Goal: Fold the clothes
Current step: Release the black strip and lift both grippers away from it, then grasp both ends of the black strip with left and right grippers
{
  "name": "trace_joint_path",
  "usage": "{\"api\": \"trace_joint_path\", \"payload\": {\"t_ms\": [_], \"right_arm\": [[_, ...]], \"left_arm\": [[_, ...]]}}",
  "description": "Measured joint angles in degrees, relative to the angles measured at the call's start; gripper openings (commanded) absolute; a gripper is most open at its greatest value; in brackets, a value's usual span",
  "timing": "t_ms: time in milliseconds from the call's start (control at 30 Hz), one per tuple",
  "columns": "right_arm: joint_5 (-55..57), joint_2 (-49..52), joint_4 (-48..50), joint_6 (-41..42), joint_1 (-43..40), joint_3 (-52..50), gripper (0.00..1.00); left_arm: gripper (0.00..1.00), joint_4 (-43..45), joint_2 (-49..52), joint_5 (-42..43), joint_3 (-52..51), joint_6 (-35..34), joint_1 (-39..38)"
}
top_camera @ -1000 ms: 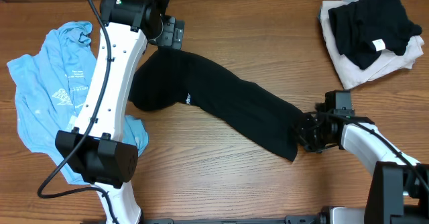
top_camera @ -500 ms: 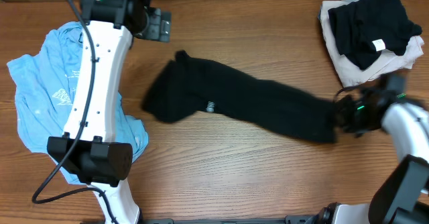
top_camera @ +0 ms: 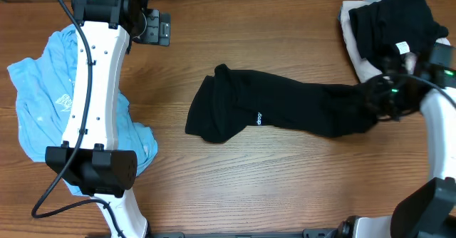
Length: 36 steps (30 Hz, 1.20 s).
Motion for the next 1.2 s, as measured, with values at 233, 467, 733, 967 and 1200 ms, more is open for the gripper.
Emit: {"api": "trace_joint_path", "payload": {"t_ms": [233, 467, 733, 967, 1200], "right_arm": [[3.10, 1.53, 7.34, 3.43, 14.49, 0.04, 0.05], [2.91, 10.84, 15.08, 6.69, 22.25, 0.15, 0.58], [-1.64, 15.10, 12.09, 7.06, 26.73, 2.73, 0.92], [-2.89, 14.97, -0.55, 4.26, 22.67, 16.79, 0.96], [-1.86, 14.38, -1.90, 3.10, 21.29, 19.02, 0.97]], "left_arm": [[1.00, -0.63, 0.00, 2.38, 0.00, 0.00, 0.00], [1.00, -0.66, 0.00, 4.15, 0.00, 0.00, 0.00], [1.00, -1.05, 0.00, 9.07, -0.24, 1.22, 0.00], [1.00, 0.72, 0.04, 14.91, -11.34, 4.81, 0.00], [1.00, 11.61, 0.13, 22.25, -29.05, 9.42, 0.00]]}}
